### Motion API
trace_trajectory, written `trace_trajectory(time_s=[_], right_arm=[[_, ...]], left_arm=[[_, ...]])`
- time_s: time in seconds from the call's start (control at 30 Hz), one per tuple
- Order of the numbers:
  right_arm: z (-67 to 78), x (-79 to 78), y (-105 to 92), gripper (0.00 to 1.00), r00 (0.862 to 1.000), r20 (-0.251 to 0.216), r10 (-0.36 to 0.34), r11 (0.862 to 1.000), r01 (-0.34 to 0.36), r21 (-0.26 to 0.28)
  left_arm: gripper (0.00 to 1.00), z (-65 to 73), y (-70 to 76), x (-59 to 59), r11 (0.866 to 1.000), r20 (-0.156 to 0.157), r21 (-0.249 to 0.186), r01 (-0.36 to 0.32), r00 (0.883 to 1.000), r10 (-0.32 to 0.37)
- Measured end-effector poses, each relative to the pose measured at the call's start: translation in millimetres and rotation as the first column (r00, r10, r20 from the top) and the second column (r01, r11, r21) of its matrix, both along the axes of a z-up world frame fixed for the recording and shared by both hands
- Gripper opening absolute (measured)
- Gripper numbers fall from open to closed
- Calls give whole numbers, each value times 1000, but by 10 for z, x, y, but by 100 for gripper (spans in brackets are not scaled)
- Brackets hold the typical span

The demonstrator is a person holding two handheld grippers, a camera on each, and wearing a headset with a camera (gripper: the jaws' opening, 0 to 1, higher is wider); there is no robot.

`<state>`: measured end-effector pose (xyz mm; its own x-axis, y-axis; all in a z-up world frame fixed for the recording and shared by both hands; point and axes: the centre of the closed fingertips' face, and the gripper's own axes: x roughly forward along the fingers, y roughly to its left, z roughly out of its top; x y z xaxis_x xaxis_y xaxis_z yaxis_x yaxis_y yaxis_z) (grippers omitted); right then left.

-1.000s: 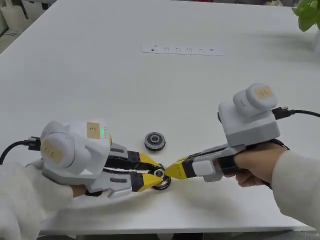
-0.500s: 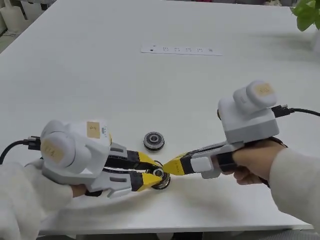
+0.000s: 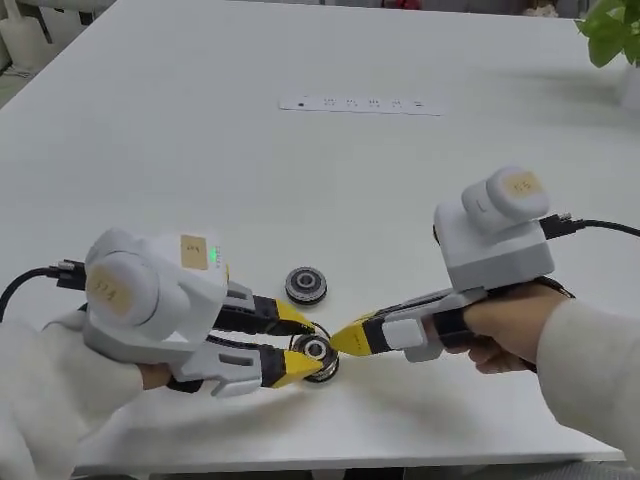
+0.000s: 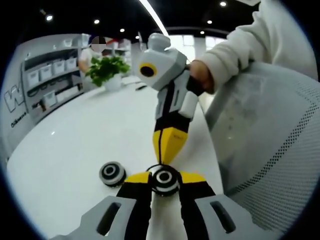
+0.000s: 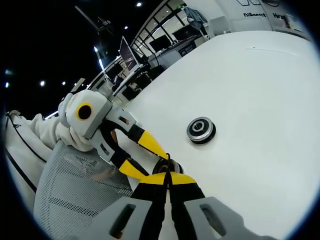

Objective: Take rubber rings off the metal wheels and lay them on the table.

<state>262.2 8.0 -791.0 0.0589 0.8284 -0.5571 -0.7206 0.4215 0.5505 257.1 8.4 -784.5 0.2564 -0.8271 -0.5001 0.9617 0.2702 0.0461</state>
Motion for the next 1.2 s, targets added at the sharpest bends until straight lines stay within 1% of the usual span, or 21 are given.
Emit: trace_trajectory(time_s=[0.07,0.13,0.2,0.23,0.27,0.33,0.37,0.47,0.5,0.57,0.67,0.73,0.8,0.87,0.97,1.07,1.2], right_arm=[[2,6,-5,0,1000,3,-3,1000,3,-2],[5,9,-10,0,1000,2,-5,1000,5,-2],[3,12,-15,0,1000,1,-6,1000,6,-4],[2,11,-17,0,1000,1,-7,1000,7,-5],[3,11,-18,0,1000,0,-7,1000,7,-5],[9,9,-17,0,1000,-1,-7,1000,7,-4],[12,10,-16,0,1000,-1,-8,1000,8,-3],[20,17,-21,0,1000,0,-12,1000,12,-5],[20,20,-25,0,1000,1,-14,1000,14,-8],[35,24,-30,0,1000,4,-15,1000,15,-6],[60,41,-35,0,1000,8,-22,1000,22,-2],[71,51,-41,0,1000,11,-26,1000,26,-2],[72,63,-52,0,999,10,-30,1000,30,-1],[79,75,-57,0,999,12,-34,999,34,0],[114,92,-60,0,999,16,-43,999,43,7],[139,99,-62,0,999,20,-49,999,48,11],[183,120,-70,0,998,28,-61,998,61,20]], left_arm=[[27,57,12,17,1000,8,-11,-9,1000,9],[34,128,34,50,999,13,-28,-30,999,30],[38,200,44,55,998,10,-49,-39,999,40],[40,222,48,51,998,12,-51,-40,999,40],[42,253,54,52,998,29,-50,-37,999,38],[45,296,69,54,999,47,-41,-36,998,38],[47,314,75,56,998,50,-43,-37,998,39],[53,365,95,41,998,44,-54,-44,998,47],[54,374,99,31,998,46,-55,-42,998,45],[55,387,104,10,998,49,-55,-38,998,40],[60,396,119,-46,999,48,-48,-24,999,26],[65,445,131,-55,997,35,-64,-35,999,37],[69,511,145,-53,996,48,-78,-43,998,47],[71,545,164,-55,996,59,-81,-49,997,53],[74,565,207,-64,995,66,-83,-60,996,65],[77,591,255,-65,992,53,-101,-81,995,87],[81,647,319,-57,983,38,-140,-118,991,125]])
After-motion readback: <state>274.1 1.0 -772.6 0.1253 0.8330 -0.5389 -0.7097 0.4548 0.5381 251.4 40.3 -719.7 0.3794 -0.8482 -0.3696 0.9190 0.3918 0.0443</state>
